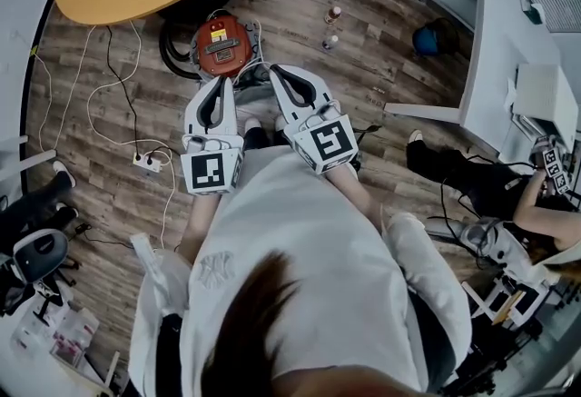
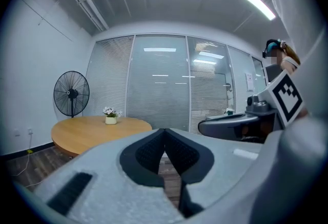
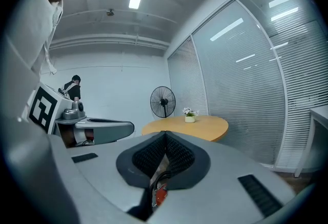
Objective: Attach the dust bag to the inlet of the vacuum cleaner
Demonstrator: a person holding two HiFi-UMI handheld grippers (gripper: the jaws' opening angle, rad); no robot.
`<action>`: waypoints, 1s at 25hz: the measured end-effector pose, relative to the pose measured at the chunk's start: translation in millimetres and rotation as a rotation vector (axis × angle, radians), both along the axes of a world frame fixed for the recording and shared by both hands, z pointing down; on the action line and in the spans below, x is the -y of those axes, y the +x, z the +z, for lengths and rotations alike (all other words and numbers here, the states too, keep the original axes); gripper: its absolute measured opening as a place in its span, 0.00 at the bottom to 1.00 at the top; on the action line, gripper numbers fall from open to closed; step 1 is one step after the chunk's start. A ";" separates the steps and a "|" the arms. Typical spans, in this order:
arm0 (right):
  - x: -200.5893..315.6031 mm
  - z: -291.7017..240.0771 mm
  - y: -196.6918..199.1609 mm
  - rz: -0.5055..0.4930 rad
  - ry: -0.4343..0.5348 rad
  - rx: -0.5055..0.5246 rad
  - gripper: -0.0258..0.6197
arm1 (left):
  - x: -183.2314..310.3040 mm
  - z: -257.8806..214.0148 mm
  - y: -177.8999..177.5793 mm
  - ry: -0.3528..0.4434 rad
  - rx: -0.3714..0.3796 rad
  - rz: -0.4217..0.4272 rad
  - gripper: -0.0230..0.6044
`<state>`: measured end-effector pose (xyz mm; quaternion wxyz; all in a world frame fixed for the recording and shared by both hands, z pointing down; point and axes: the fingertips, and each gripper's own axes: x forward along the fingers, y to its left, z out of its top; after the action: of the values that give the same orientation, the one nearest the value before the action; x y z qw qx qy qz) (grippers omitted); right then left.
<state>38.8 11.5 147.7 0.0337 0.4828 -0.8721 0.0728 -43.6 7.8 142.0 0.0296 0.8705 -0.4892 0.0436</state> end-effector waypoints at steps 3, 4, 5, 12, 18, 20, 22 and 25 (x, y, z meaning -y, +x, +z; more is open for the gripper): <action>0.6 0.2 1.4 0.007 0.000 0.000 0.05 | -0.7 -0.2 0.0 0.001 -0.002 0.002 0.06; 0.8 -0.1 1.7 0.010 0.000 0.000 0.05 | -0.9 -0.2 -0.3 0.001 -0.004 0.003 0.06; 1.1 -0.6 2.0 0.013 0.001 0.001 0.05 | -0.9 -0.4 -0.3 0.002 -0.006 0.005 0.06; 6.3 -2.7 4.2 0.023 0.008 0.000 0.05 | 0.6 -1.2 -0.5 0.007 -0.008 0.010 0.06; 8.3 -2.2 4.4 0.033 0.002 -0.001 0.05 | 1.8 -1.1 -0.7 0.003 -0.008 0.015 0.06; 7.9 -1.4 3.9 0.034 0.000 0.000 0.05 | 1.0 -0.3 -0.6 0.001 -0.010 0.015 0.06; 8.2 -0.9 3.3 0.033 0.001 0.002 0.05 | 1.0 0.0 0.4 0.005 -0.009 0.022 0.06; 9.3 -1.0 3.4 0.034 0.000 0.001 0.05 | 1.8 0.0 1.5 0.005 -0.010 0.028 0.06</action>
<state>42.2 2.2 146.7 0.0322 0.4974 -0.8638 0.0736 -42.1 6.0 141.9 0.0293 0.8776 -0.4770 0.0387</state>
